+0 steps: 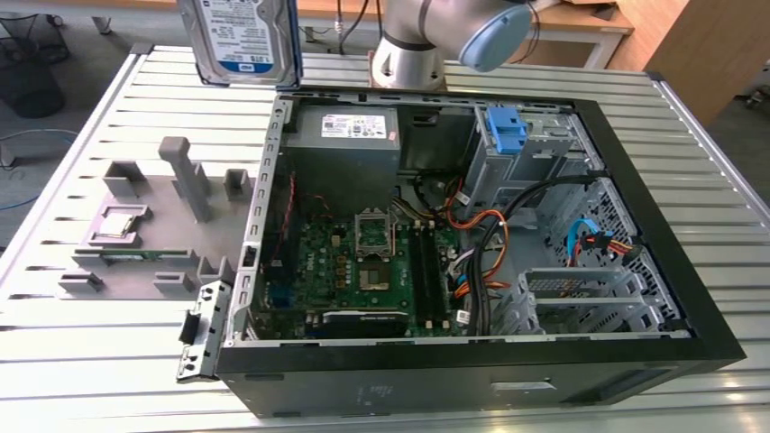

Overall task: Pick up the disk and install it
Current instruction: 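Pick up the disk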

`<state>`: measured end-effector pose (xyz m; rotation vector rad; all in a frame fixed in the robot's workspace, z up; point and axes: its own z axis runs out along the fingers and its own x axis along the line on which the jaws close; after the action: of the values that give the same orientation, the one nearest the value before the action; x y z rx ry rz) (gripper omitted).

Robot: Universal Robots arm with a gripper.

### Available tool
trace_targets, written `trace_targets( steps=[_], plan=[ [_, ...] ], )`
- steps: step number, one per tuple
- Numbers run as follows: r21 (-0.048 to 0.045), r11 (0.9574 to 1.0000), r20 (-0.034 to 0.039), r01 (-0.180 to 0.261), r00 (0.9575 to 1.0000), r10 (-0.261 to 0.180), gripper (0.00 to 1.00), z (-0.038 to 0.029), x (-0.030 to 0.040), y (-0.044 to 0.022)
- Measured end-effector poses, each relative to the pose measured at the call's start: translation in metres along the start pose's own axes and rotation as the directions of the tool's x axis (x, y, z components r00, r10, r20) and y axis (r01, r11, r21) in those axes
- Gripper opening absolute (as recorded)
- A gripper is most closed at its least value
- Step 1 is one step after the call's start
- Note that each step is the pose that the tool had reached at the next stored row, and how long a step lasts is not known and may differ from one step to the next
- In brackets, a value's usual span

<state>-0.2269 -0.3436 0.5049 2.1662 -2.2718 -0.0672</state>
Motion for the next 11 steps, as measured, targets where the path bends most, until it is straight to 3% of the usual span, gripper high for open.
trace_targets(
  steps=[11],
  plan=[
    [0.0000, 1.0000, 0.0000, 0.000, 1.0000, 0.000, 0.35, -0.0006, -0.0012, -0.0241]
  ],
)
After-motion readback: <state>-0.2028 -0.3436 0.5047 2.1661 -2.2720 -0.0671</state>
